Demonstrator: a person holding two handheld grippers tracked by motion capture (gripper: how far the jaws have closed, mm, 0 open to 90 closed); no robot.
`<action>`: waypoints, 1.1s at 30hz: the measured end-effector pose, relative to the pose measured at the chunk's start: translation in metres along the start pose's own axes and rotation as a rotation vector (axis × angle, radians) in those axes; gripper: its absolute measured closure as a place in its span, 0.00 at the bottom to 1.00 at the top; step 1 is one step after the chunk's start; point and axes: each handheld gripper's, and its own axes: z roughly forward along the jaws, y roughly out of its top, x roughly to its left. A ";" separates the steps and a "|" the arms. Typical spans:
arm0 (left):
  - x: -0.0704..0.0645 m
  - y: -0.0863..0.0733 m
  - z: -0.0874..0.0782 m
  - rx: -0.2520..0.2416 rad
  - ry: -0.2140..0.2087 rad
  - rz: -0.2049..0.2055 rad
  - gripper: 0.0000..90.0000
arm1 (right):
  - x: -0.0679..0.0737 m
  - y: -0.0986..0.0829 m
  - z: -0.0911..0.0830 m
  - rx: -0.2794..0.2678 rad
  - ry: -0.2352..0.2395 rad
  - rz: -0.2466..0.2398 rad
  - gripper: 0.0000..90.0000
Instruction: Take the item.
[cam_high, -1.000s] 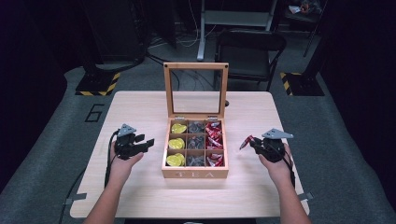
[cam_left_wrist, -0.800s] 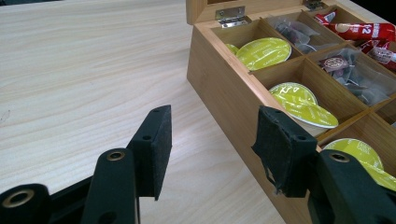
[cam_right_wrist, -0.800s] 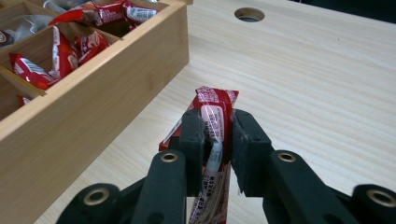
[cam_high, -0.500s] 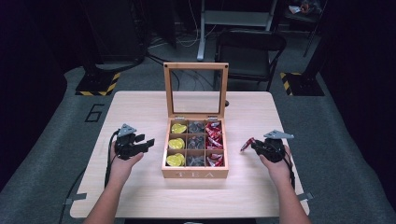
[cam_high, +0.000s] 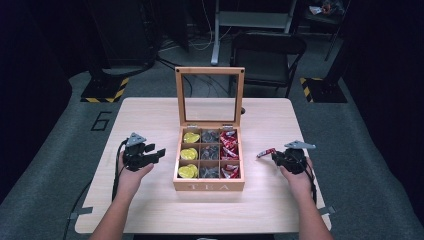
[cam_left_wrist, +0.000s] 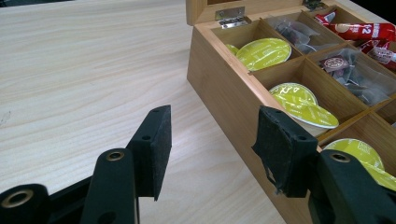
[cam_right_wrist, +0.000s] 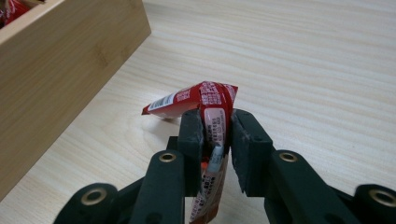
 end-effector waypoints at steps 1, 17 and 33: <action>0.000 0.000 0.000 -0.001 0.000 0.000 0.51 | -0.001 0.000 0.001 0.002 -0.001 0.001 0.82; 0.000 0.000 0.000 -0.001 0.001 -0.002 0.51 | -0.003 -0.002 0.002 0.014 -0.007 0.028 0.81; 0.001 0.001 -0.003 -0.013 0.006 -0.003 0.50 | 0.010 0.003 0.001 0.012 -0.002 -0.028 0.55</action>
